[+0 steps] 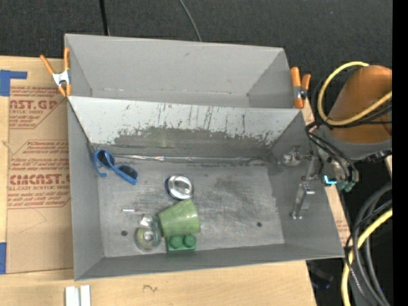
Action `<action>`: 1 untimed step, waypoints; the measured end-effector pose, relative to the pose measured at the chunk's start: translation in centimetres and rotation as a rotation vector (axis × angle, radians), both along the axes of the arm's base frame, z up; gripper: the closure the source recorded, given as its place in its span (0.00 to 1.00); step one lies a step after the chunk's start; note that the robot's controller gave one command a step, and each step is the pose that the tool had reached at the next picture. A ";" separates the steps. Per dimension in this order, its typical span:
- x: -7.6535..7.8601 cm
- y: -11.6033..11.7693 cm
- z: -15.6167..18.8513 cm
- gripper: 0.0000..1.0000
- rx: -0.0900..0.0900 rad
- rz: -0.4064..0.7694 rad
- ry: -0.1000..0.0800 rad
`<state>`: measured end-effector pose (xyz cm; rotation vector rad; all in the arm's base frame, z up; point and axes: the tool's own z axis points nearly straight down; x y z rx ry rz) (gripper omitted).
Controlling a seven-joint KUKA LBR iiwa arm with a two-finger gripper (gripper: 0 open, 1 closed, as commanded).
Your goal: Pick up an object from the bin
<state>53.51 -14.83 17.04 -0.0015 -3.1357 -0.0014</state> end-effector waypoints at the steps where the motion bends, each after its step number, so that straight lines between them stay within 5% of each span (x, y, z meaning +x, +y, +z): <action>1: -5.8 3.0 -6.1 0.00 0.003 0.056 0.002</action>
Offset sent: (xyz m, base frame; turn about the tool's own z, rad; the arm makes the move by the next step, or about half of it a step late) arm -0.0548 0.0281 -0.0564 -0.0550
